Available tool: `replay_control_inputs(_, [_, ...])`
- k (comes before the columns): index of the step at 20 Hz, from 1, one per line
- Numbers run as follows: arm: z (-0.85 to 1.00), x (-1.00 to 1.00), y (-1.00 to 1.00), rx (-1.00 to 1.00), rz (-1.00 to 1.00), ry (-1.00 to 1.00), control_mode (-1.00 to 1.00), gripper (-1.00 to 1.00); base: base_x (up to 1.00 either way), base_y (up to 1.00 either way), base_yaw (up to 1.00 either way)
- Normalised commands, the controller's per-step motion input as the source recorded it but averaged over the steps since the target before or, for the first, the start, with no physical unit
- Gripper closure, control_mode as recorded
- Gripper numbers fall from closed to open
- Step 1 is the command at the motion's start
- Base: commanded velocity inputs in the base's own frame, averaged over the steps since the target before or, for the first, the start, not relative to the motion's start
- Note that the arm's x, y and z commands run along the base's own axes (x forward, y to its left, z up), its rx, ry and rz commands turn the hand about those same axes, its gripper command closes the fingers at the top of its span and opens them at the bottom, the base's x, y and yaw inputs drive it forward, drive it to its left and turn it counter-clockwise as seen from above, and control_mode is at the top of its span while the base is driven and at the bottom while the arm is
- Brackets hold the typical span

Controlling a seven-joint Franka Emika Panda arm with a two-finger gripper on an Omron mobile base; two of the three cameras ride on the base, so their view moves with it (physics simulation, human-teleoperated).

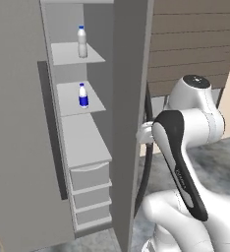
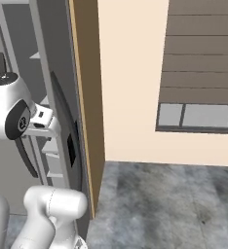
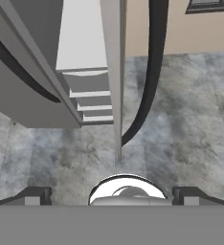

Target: Take the bottled waters from the counter and place them in the freezer to freeze. Close the freezer door after placing the bottles.

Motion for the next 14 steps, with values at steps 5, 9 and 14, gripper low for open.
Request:
replay_control_inputs(5, [0.0,0.0,0.0,0.0,0.0,0.0,1.0,-1.0,0.17,0.07,0.15])
replay_control_inputs(9, [0.0,0.0,0.0,0.0,0.0,0.0,1.0,-1.0,0.33,0.0,0.2])
replay_control_inputs(14, [0.0,0.0,0.0,0.0,0.0,0.0,1.0,-1.0,0.15,0.18,0.14])
